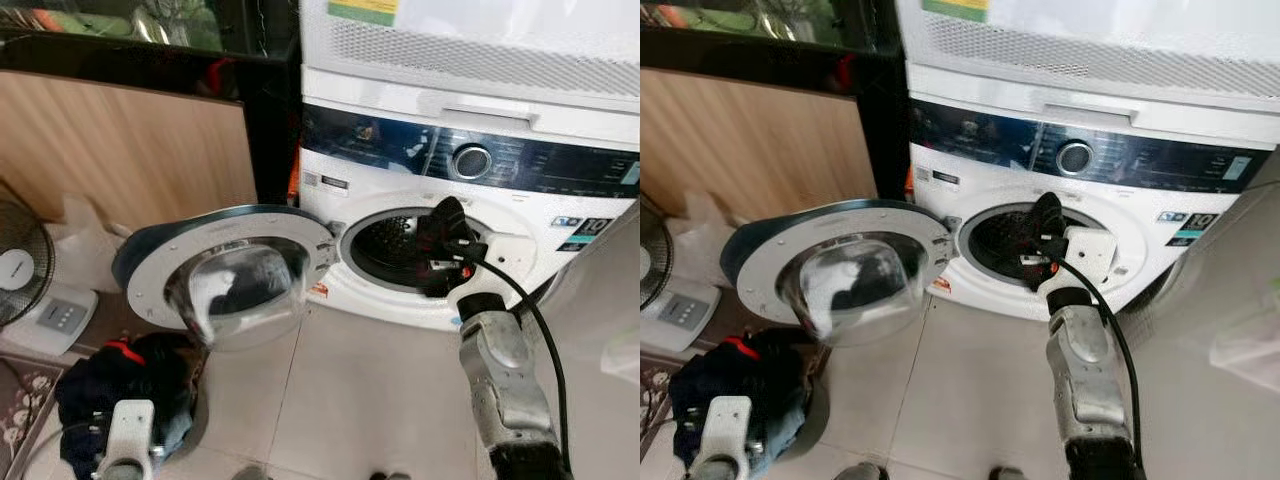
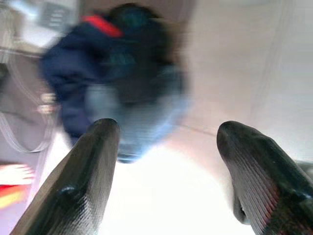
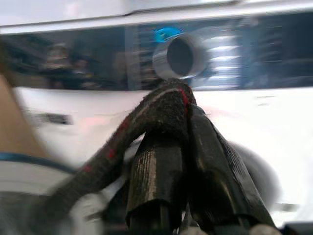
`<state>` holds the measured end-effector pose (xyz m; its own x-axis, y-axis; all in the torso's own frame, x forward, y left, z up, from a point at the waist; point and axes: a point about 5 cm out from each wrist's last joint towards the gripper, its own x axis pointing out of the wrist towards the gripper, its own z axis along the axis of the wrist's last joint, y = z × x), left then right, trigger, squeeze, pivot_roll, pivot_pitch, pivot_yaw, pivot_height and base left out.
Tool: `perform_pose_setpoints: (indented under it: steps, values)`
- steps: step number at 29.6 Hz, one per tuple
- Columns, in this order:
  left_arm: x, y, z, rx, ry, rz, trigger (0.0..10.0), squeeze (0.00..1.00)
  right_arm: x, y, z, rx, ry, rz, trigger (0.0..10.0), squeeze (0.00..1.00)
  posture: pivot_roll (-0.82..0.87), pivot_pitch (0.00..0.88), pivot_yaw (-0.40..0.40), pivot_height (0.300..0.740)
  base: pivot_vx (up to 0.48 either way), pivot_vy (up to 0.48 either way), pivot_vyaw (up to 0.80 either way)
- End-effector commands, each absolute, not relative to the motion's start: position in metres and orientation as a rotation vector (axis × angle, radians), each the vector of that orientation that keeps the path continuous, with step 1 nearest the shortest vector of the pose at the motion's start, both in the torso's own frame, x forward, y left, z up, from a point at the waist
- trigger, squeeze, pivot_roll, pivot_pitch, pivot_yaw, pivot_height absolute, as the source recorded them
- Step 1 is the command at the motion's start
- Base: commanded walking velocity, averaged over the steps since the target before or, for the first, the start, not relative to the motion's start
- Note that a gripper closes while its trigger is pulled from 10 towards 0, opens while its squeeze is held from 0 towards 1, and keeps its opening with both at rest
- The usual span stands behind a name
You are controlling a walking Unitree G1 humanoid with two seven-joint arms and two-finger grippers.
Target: Clothes washing
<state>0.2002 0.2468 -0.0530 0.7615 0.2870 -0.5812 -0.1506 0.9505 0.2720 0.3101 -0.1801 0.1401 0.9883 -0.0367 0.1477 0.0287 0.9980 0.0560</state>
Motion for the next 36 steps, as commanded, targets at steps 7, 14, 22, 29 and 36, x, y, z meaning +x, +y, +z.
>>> perform_pose_setpoints:
  steps: [7,14,22,29,36]
  values:
    - [0.1888,0.2535,-0.0579,0.212,0.698,0.271,10.0,0.0,0.309,-0.1784,0.1368,0.054,-0.137,-0.024,10.0,0.0,0.13,0.22,-0.033,0.74,0.0,-0.206,0.0]
    - [0.1879,0.2522,-0.059,0.201,0.701,0.274,10.0,0.0,0.3097,-0.177,0.1368,0.032,-0.133,-0.008,10.0,0.0,0.13,0.22,-0.039,0.74,0.0,0.0,0.0]
    - [0.1851,0.2507,-0.0612,0.195,0.71,0.276,10.0,0.0,0.3082,-0.1725,0.137,0.006,-0.134,0.031,10.0,0.0,0.13,0.222,-0.041,0.74,0.0,0.0,0.6]
    - [0.1844,0.2507,-0.0616,0.194,0.713,0.276,10.0,0.0,0.3082,-0.1728,0.1362,0.004,-0.129,0.032,10.0,0.0,0.13,0.225,-0.042,0.74,0.0,0.0,0.8]
    - [0.1836,0.2502,-0.0621,0.191,0.714,0.273,10.0,0.0,0.3077,-0.1735,0.1347,0.013,-0.122,0.022,10.0,0.0,0.13,0.228,-0.042,0.74,0.0,0.0,0.16]
